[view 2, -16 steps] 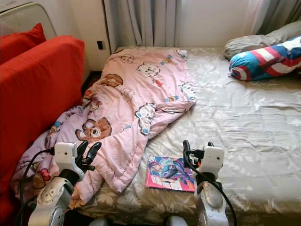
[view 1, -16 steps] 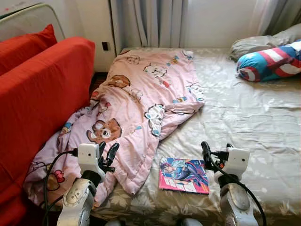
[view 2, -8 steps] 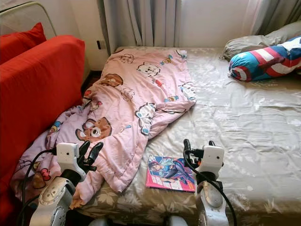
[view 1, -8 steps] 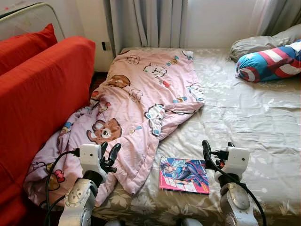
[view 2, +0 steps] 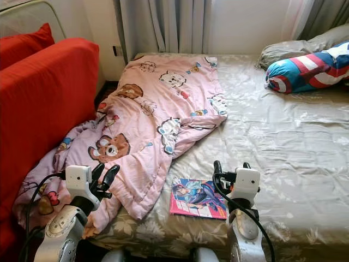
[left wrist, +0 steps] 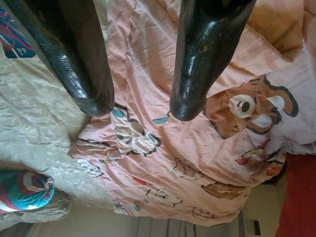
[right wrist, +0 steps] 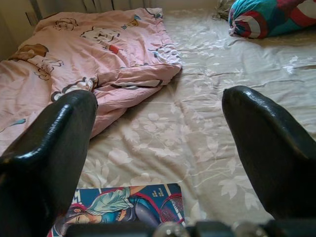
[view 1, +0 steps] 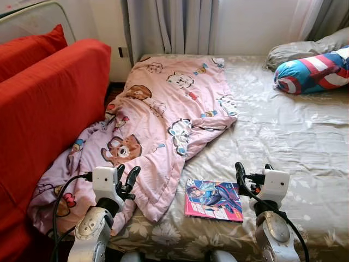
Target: Clean up the room
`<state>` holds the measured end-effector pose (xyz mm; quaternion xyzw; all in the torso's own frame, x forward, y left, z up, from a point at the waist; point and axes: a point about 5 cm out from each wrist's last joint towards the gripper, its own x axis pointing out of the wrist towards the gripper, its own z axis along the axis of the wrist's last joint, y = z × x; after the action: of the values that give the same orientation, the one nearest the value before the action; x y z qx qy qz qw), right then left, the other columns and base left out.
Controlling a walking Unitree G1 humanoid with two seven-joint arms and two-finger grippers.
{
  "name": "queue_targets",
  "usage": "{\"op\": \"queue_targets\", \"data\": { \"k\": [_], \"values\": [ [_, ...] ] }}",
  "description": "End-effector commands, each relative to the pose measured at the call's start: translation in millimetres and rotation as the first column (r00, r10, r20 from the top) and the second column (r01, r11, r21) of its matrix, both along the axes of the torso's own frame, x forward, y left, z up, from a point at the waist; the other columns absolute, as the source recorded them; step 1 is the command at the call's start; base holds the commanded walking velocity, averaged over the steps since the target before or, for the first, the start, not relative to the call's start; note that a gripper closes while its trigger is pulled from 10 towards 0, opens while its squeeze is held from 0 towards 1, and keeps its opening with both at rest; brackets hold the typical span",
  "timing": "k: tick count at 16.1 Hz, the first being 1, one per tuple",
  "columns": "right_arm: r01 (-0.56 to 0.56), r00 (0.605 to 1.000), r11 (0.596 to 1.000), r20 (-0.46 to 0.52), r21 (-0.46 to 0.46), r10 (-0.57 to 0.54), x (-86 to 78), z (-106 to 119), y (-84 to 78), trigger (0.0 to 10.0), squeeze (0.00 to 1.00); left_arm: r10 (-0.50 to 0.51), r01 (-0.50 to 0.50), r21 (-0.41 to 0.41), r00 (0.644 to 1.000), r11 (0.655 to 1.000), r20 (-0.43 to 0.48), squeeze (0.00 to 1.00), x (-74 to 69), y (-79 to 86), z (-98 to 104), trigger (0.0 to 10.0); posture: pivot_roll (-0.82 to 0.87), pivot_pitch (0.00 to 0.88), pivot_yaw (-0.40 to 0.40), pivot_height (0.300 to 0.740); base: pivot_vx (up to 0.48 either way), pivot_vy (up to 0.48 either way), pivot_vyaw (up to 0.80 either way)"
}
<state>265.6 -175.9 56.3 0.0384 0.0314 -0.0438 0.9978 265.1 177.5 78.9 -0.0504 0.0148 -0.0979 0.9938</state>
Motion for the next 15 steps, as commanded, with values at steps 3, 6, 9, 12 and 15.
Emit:
{"op": "queue_targets", "data": {
  "k": [3, 6, 9, 12, 15],
  "values": [
    [-0.010, 0.999, 1.000, -0.034, -0.001, 0.009, -0.1, -5.5, 2.3, 10.0, 0.00, 0.000, 0.000, 0.006, 1.000, 1.000, 0.016, 0.00, 0.3, 1.1, 3.4, 10.0, -0.07, 0.042, -0.009, 0.636, 0.000, 0.000, 0.00],
    [0.007, 0.999, 1.000, -0.040, -0.006, -0.007, -0.5, -8.3, -1.3, 10.0, 0.00, -0.001, 0.001, 0.011, 1.000, 1.000, 0.015, 0.00, 0.2, 2.0, 3.4, 10.0, -0.07, 0.046, -0.007, 0.636, 0.000, 0.000, 0.00],
    [0.013, 0.999, 1.000, -0.047, -0.008, -0.014, 0.4, -9.3, -2.6, 10.0, 0.00, 0.001, -0.001, 0.015, 1.000, 1.000, 0.014, 0.00, -0.1, 3.3, 3.4, 10.0, -0.06, 0.049, -0.005, 0.636, 0.000, 0.000, 0.00],
    [-0.003, 0.998, 1.000, -0.061, 0.000, 0.003, 4.5, -9.9, 0.2, 10.0, 0.00, 0.000, 0.000, 0.017, 1.000, 1.000, 0.013, 0.00, -0.1, 3.6, 3.4, 10.0, -0.06, 0.050, -0.003, 0.626, 0.000, 0.000, 0.00],
    [0.014, 0.999, 1.000, -0.036, -0.001, -0.014, 3.9, -8.1, -1.7, 10.0, 0.00, -0.001, 0.000, 0.025, 1.000, 1.000, 0.011, 0.00, 0.0, 3.9, 3.2, 10.0, -0.06, 0.051, -0.002, 0.616, 0.000, 0.000, 0.00]
  ]
}}
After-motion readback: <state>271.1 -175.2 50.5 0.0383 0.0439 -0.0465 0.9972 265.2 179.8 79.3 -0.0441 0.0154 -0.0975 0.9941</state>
